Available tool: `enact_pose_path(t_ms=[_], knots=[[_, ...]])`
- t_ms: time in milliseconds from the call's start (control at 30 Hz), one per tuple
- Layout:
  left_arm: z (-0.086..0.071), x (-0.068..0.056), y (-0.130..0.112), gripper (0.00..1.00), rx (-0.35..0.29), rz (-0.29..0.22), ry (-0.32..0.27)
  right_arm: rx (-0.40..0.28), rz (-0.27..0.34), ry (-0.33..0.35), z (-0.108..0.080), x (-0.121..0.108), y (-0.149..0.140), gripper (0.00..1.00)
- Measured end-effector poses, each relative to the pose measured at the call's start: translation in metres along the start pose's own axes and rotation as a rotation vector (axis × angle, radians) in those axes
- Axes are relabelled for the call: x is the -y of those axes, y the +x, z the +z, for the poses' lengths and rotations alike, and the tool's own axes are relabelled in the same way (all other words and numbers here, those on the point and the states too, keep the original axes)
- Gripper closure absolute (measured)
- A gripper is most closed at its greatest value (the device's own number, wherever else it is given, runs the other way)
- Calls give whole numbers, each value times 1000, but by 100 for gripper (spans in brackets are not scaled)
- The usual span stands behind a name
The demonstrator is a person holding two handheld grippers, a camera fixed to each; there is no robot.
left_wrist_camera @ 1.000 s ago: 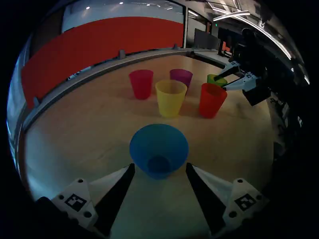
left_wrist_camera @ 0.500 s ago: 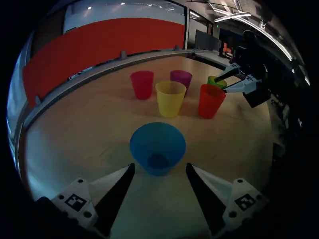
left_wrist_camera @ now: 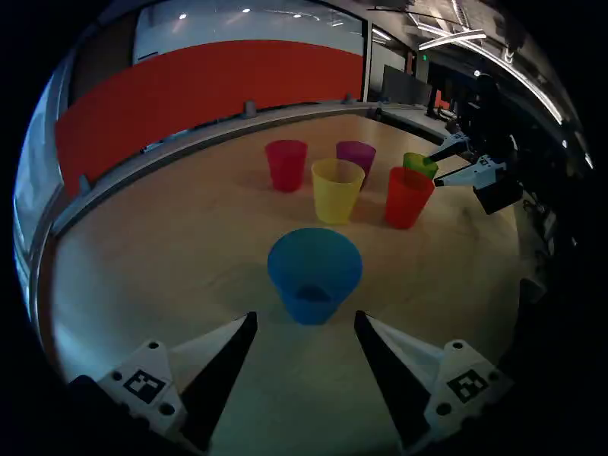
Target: Pour water
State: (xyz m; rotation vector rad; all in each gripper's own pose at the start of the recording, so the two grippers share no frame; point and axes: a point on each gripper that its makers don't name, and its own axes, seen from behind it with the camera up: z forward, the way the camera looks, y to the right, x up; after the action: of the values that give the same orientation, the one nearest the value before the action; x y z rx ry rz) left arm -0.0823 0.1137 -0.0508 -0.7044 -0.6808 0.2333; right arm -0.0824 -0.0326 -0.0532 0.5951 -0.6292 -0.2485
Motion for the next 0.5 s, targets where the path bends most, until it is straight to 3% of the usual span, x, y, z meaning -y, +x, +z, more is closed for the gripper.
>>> enact_pose_path(t_ms=[500], knots=[[-28, 21, -8, 5, -65, -91, 84, -60, 55, -57, -33, -5, 2, 0]])
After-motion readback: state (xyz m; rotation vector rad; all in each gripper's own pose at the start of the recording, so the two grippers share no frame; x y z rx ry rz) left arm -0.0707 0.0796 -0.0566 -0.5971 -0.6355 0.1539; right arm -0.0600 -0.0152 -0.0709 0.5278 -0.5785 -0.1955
